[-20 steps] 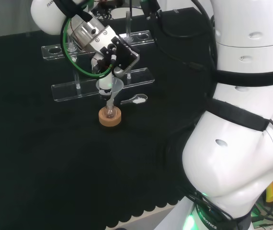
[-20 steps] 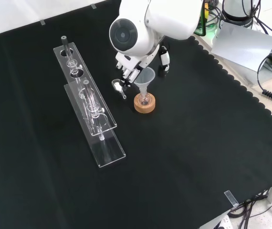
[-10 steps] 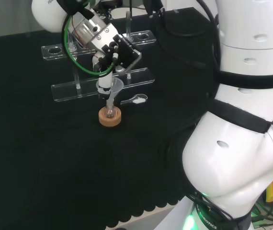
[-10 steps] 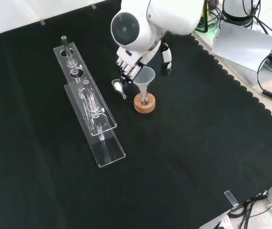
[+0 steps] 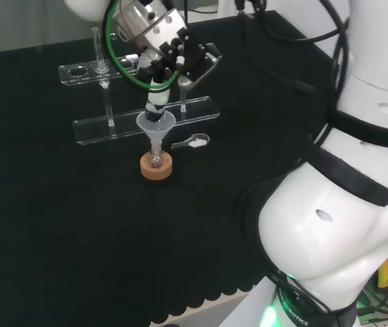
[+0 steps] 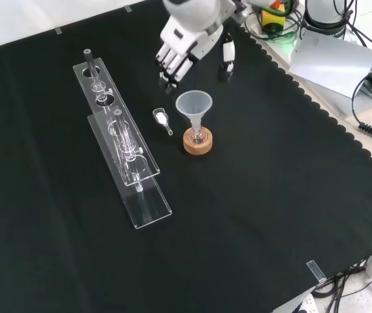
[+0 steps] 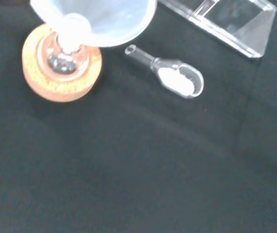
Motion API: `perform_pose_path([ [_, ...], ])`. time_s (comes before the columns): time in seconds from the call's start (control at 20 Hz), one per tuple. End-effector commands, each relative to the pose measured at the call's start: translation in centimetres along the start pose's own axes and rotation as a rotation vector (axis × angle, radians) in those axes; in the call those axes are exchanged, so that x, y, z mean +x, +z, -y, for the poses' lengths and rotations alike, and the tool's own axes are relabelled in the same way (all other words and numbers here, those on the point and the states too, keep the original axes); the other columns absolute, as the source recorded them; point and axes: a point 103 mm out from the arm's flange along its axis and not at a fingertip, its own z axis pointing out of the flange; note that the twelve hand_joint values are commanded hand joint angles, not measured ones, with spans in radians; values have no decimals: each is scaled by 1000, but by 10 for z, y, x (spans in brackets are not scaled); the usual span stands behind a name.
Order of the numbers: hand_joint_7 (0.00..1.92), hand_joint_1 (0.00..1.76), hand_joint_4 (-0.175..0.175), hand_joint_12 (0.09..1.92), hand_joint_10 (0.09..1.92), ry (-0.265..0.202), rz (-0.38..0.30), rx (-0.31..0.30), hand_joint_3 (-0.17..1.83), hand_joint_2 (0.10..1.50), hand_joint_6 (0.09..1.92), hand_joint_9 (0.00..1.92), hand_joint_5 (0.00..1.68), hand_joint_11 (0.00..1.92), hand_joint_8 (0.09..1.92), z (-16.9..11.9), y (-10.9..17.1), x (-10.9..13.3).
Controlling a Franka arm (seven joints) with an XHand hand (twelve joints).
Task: Place the funnel on the round-bottom flask.
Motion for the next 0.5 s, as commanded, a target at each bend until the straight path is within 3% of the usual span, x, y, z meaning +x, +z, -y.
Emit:
perform_pose_path([
  [0.05,40,652,-22,1397,703,45,-122,-120,356,702,87,286,165,163,620,30,16,-45],
  [0.4,85,697,-26,1394,693,61,-237,-140,371,713,87,349,204,195,643,37,49,-83],
  [0.5,98,701,-27,1385,676,62,-237,-145,383,712,87,367,220,206,646,37,55,-89],
])
